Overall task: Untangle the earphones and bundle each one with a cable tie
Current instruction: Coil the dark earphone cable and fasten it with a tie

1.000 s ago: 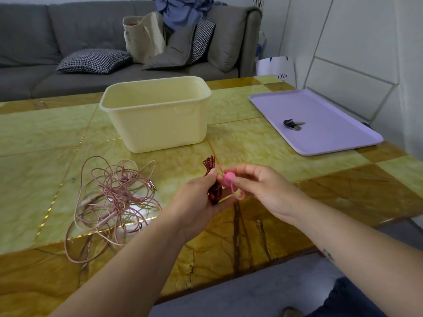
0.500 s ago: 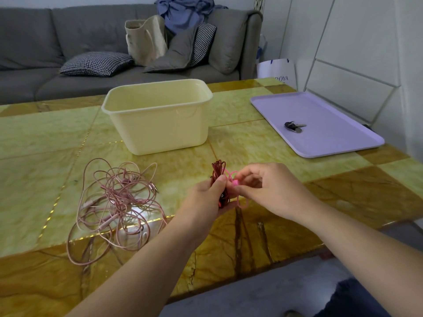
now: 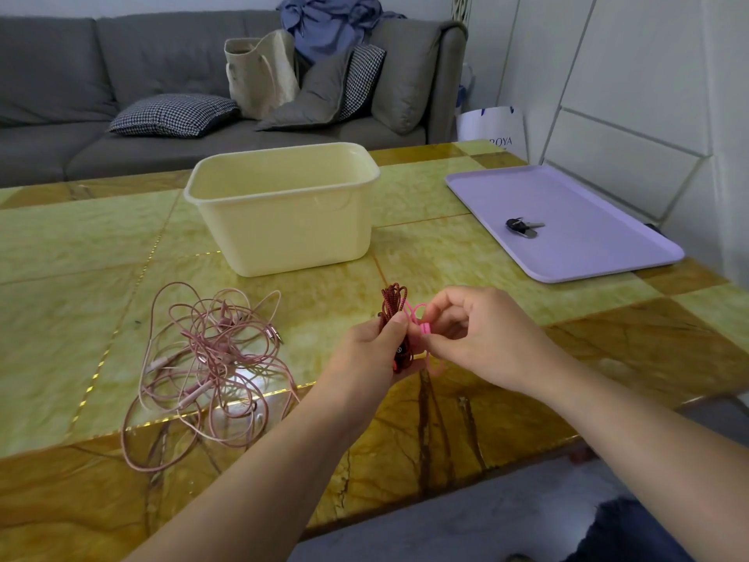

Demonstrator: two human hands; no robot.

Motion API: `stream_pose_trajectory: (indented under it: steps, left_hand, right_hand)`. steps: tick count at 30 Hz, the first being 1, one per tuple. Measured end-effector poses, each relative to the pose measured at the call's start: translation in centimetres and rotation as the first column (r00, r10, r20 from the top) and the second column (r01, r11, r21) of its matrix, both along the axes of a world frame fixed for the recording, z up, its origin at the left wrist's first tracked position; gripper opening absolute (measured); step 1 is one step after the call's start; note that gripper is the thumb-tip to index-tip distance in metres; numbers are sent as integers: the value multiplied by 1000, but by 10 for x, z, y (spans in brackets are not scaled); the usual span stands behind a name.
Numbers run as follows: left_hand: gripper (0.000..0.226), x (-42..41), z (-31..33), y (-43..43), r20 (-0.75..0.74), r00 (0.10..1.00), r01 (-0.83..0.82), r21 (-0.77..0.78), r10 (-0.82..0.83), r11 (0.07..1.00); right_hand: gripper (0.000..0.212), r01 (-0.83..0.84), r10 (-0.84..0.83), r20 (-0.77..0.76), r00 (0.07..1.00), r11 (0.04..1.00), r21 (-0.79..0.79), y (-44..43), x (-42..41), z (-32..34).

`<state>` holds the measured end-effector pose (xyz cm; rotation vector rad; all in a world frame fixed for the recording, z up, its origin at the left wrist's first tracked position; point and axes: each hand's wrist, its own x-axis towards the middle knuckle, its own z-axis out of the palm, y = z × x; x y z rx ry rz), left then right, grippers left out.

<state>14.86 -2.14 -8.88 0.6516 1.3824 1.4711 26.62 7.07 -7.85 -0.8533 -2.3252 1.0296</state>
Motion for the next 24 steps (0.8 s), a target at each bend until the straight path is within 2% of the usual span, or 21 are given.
stream_pose_trajectory:
  steps: [6,12,17,24]
  left_hand:
    - [32,-3,3,0,10,1000,-8,-13,9,1000]
    - [33,-7,8,-2,60,998,13,6,-14,1000]
    - [33,-10,9,-3,185,983,13,26,-17,1000]
    - [34,-10,10,-3,149,988,31,-2,-30,1000]
  right_hand:
    - [22,-2,4,-37,999,999,52,-1,-3,-2]
    - [22,-54,53,-24,998,998,-37,-1,-1,7]
    - [17,-22,23,-71,997,1000,18,-1,0,6]
    - [19,-93,94,-12,995,995,45,-1,0,6]
